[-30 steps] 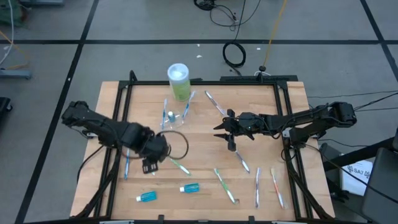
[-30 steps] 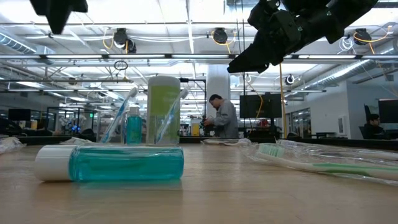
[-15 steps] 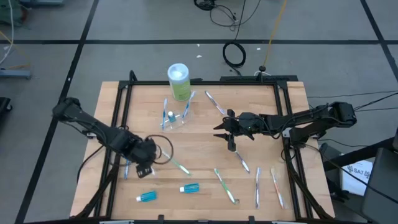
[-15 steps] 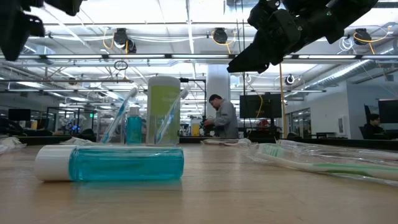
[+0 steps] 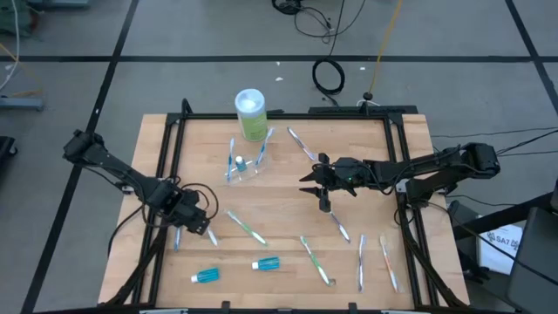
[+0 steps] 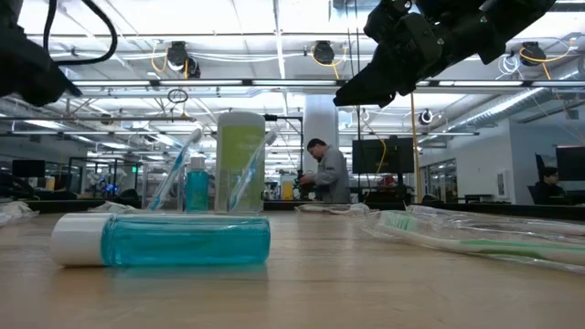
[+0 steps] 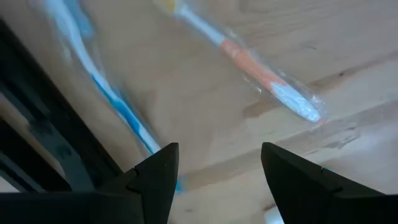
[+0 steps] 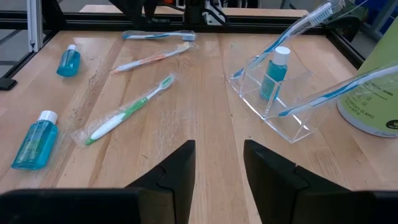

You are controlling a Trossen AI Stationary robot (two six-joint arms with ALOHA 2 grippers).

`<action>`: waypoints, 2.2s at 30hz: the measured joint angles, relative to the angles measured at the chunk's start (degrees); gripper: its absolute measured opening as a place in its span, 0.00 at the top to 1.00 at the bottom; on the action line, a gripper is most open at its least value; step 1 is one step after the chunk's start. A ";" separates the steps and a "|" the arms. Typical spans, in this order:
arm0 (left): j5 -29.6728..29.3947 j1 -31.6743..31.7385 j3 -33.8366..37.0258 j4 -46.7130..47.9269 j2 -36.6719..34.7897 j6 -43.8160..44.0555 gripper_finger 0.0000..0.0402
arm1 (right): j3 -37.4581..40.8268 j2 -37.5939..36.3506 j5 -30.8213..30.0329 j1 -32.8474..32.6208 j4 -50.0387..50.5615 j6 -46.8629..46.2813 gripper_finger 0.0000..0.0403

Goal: Pick & Place toothbrushing station
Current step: Put the blue toothbrush into the transparent organizer

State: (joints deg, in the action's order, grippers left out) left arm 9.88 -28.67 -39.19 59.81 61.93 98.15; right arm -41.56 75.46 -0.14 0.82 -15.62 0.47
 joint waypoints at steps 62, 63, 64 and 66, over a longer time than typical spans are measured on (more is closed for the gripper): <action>-13.11 -14.12 14.64 -7.67 0.76 35.63 0.80 | 0.00 0.00 0.20 -0.17 1.33 -1.29 0.68; -13.19 -14.12 14.64 -7.69 0.76 35.91 0.81 | 0.00 0.00 0.20 -0.17 1.33 -1.29 0.68; -13.23 -14.12 14.64 -7.71 0.76 35.91 0.83 | 0.00 0.00 0.20 -0.17 1.33 -1.29 0.68; -13.36 -14.12 14.64 -7.72 0.76 35.66 0.86 | 0.00 0.00 0.20 -0.17 1.33 -1.29 0.68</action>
State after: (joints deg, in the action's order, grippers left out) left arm -3.48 -42.78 -24.56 52.10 62.70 133.81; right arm -41.56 75.46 0.05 0.64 -14.28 -0.82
